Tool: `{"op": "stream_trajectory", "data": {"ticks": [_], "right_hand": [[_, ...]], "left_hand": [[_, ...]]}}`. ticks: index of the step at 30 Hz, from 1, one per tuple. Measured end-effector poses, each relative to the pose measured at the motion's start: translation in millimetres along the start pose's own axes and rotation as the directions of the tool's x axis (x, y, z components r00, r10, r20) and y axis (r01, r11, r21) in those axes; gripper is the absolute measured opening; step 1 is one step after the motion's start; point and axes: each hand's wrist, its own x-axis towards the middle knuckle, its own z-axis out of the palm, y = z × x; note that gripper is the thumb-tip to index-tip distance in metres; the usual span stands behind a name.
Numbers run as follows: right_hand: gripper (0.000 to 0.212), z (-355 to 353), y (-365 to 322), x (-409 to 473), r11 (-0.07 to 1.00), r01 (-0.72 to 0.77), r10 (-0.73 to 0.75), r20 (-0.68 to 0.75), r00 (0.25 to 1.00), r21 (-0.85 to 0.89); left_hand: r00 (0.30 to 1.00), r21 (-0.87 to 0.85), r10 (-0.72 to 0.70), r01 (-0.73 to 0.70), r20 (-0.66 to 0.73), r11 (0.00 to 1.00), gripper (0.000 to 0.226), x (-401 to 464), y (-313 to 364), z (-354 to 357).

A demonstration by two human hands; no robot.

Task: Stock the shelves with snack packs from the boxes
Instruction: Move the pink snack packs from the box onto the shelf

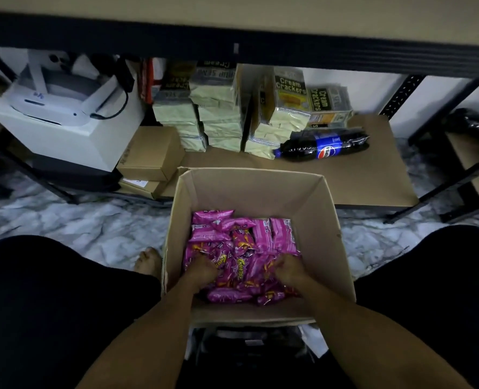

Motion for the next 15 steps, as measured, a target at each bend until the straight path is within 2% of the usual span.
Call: {"op": "stream_trajectory", "data": {"ticks": [3,6,9,12,13,15], "right_hand": [[0.020,4.9,1.8,14.8,0.999,-0.054,0.054,-0.020,0.998,-0.001],[0.024,15.9,-0.5,36.3,0.997,-0.068,0.068,-0.008,0.998,0.042],[0.020,32.2,5.8,52.6,0.992,-0.118,0.113,0.130,0.985,0.032],[0.016,35.7,12.7,63.8,0.978,-0.202,0.181,0.252,0.951,0.058],[0.019,35.9,14.1,68.4,0.970,-0.229,0.201,0.273,0.941,0.076],[0.025,36.0,16.3,79.8,0.956,-0.275,0.232,0.312,0.921,0.101]], "left_hand": [[0.998,0.020,-0.028,0.027,0.053,0.999,0.022,17.5,-4.0,9.0],[0.989,-0.006,-0.120,0.120,0.089,0.993,0.049,27.5,-16.1,10.8],[0.969,0.026,-0.136,0.133,0.205,0.991,0.048,46.9,-34.4,20.4],[0.960,-0.037,-0.124,0.138,0.252,0.990,0.077,64.9,-33.5,30.1],[0.955,-0.038,-0.133,0.148,0.263,0.988,0.077,71.1,-31.9,32.7],[0.949,0.055,-0.174,0.166,0.264,0.985,0.054,80.2,-28.0,35.3]]}}
